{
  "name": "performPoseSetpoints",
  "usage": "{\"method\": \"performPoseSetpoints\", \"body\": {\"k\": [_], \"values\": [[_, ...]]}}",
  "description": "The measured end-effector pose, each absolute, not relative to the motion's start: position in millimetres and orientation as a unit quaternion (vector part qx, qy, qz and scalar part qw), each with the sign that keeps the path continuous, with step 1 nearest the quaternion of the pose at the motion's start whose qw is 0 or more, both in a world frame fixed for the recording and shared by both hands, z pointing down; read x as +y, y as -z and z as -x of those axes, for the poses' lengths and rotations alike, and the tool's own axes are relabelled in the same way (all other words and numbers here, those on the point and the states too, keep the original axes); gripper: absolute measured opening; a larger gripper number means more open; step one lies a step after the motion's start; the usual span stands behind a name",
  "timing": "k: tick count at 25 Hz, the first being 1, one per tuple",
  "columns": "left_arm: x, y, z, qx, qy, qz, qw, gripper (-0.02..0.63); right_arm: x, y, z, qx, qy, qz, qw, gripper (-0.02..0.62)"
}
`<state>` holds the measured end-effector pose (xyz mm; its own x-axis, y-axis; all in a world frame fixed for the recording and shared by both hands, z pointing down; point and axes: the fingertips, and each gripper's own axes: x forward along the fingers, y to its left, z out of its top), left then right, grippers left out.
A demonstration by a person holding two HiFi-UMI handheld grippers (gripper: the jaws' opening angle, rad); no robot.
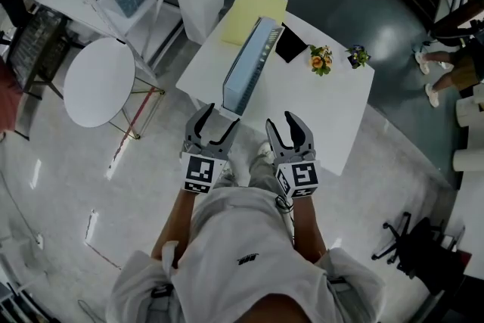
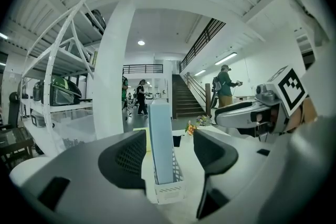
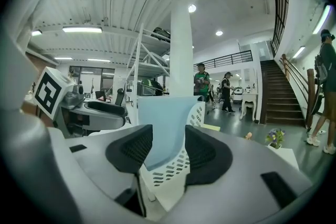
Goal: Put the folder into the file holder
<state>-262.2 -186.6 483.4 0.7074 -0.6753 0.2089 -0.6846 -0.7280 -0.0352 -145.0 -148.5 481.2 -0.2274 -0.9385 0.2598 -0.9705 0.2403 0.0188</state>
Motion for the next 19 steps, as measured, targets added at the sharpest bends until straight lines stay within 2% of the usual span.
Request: {"method": "performPoseSetpoints", "body": {"k": [19], "values": [[-198.8,-491.1,253.1,-0.368,-0.111,-0.923,0.032,0.293,-155.8,-483.9,143.8,-0.781,-0.078,-0.609,0.113,0.19]]}}
